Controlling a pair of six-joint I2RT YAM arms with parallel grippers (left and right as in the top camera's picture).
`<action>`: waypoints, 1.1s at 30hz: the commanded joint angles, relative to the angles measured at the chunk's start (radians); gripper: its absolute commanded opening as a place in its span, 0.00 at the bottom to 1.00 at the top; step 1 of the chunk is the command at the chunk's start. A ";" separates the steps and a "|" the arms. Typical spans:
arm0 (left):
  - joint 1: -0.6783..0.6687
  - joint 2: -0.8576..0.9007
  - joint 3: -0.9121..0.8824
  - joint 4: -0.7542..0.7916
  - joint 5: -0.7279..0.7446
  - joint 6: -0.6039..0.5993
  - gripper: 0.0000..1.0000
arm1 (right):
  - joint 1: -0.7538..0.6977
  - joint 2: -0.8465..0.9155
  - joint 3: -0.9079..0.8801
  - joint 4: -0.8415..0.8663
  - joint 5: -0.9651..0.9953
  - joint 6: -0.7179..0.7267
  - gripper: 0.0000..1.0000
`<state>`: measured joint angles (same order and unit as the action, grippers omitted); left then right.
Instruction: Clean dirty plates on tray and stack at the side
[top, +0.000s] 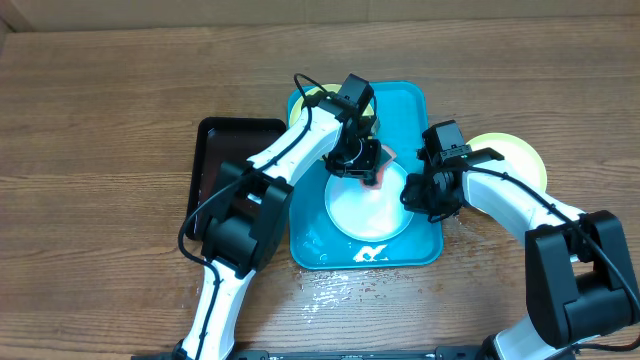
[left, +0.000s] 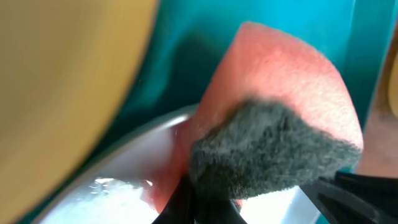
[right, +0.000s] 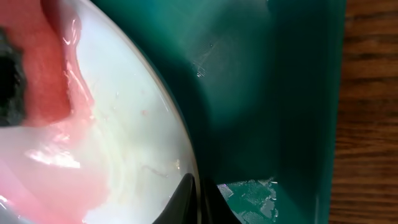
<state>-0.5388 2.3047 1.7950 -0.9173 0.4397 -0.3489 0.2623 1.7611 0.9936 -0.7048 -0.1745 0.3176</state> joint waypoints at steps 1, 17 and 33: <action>-0.006 0.028 0.010 -0.051 0.069 -0.014 0.04 | -0.002 0.016 -0.013 -0.010 0.047 -0.004 0.04; 0.021 -0.089 0.015 -0.237 -0.612 -0.021 0.04 | -0.002 0.016 -0.013 -0.006 0.050 -0.004 0.04; -0.026 -0.084 0.014 0.018 -0.403 0.084 0.04 | -0.002 0.016 -0.013 -0.007 0.050 -0.004 0.04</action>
<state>-0.5632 2.2368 1.8061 -0.9333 -0.0219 -0.2943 0.2680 1.7611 0.9936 -0.6964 -0.1791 0.3336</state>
